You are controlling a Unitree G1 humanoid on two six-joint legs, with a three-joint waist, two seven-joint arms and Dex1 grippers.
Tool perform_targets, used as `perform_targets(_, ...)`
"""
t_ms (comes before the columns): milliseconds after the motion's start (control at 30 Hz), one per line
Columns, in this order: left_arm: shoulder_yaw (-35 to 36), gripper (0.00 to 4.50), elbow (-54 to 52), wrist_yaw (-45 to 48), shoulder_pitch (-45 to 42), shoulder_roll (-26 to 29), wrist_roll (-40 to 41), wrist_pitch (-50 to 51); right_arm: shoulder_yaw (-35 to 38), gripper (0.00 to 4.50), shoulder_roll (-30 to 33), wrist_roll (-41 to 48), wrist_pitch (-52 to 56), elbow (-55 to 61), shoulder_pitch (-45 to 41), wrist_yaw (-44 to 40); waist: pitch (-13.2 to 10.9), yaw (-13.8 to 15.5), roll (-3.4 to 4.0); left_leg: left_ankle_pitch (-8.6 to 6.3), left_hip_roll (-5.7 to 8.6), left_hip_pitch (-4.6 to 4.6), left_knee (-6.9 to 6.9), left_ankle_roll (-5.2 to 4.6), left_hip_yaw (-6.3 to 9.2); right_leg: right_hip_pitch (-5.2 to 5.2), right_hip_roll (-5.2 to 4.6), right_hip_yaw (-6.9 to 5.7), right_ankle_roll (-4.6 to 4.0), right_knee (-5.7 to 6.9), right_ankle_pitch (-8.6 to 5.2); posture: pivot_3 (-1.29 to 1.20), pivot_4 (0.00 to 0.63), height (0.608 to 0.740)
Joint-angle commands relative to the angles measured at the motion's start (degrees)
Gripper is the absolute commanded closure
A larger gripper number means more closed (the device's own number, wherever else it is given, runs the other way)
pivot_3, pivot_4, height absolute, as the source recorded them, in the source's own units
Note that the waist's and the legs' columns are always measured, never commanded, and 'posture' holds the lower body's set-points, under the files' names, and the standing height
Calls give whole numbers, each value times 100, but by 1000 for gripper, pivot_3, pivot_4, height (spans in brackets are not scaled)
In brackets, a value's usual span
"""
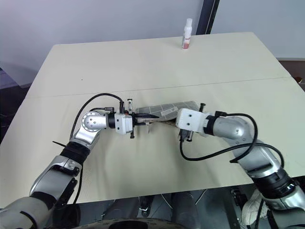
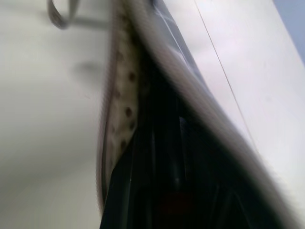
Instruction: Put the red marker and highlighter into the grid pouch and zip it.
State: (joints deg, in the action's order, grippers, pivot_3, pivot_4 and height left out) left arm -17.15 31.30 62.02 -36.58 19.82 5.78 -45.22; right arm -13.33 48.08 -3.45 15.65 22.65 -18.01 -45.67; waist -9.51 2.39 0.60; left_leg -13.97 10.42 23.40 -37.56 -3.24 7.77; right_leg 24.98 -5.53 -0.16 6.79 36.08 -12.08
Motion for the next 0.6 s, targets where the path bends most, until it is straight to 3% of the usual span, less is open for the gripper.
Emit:
perform_targets(33,65,4500,-218,62,-57,-49,240,37,331,3056,-98,316,103,119,45,-111,0,-5,0,0,1,0,0,-1,0,-1,0,0,0,-1,0,0,150,740)
perform_targets(133,110,4500,-179,-21,-47,-37,150,135,551,1800,-12,146,-31,57,186,35,0,-4,0,-1,1,0,0,0,0,-2,0,1,0,-1,0,0,150,740)
perform_targets(233,129,4500,-150,-74,-4,-37,104,186,1112,364,-169,822,512,396,330,-11,0,-7,0,-3,0,0,1,2,0,-1,0,1,0,3,0,0,150,740)
perform_targets(367,138,4500,3,-325,107,-32,-133,217,2585,364,-629,3138,2187,1605,639,85,0,1,0,-5,0,0,11,-3,4,1,1,2,-1,2,1,0,150,740)
perform_targets(600,118,4500,251,-1103,-86,-176,-832,86,3249,364,-818,4718,3405,2337,1141,715,1,15,-2,-19,0,-1,17,-27,5,0,-1,2,-1,-1,1,0,150,740)
